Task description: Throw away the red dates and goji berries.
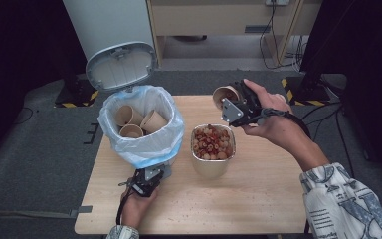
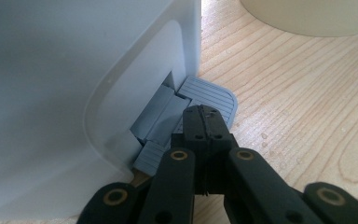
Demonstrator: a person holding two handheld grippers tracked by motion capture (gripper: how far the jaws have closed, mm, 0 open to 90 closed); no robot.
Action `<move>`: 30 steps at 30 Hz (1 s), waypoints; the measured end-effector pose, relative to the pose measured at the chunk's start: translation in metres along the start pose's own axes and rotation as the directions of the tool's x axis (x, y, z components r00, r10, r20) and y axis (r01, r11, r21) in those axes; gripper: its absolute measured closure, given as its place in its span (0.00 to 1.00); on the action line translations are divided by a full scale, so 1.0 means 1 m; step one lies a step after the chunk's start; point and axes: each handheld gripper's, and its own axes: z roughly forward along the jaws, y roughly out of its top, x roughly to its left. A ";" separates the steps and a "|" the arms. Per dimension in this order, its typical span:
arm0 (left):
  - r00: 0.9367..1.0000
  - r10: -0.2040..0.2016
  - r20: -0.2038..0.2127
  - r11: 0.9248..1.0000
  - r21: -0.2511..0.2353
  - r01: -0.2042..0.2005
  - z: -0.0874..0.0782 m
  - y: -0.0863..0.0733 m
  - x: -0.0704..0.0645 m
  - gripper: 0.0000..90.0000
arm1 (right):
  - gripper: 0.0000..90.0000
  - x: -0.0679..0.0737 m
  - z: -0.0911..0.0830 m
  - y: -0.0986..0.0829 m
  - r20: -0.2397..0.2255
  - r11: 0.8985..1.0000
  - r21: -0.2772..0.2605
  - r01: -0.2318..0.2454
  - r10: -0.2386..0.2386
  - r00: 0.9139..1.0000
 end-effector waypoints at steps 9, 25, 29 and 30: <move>1.000 -0.003 0.001 1.000 -0.002 0.003 0.000 0.000 0.000 1.00 | 0.34 0.003 0.002 0.003 -0.007 1.000 -0.009 0.007 -0.007 1.000; 1.000 -0.003 0.002 1.000 -0.006 0.003 0.001 0.000 0.000 1.00 | 0.34 0.011 0.005 0.016 0.069 0.959 0.100 0.267 -0.274 0.959; 1.000 -0.002 0.002 1.000 -0.003 0.002 0.000 0.000 0.000 1.00 | 0.34 0.008 0.003 0.017 0.075 0.956 0.105 0.273 -0.281 0.957; 1.000 -0.002 0.002 1.000 -0.003 0.002 0.000 0.000 0.000 1.00 | 0.34 0.008 0.003 0.017 0.075 0.956 0.105 0.273 -0.281 0.957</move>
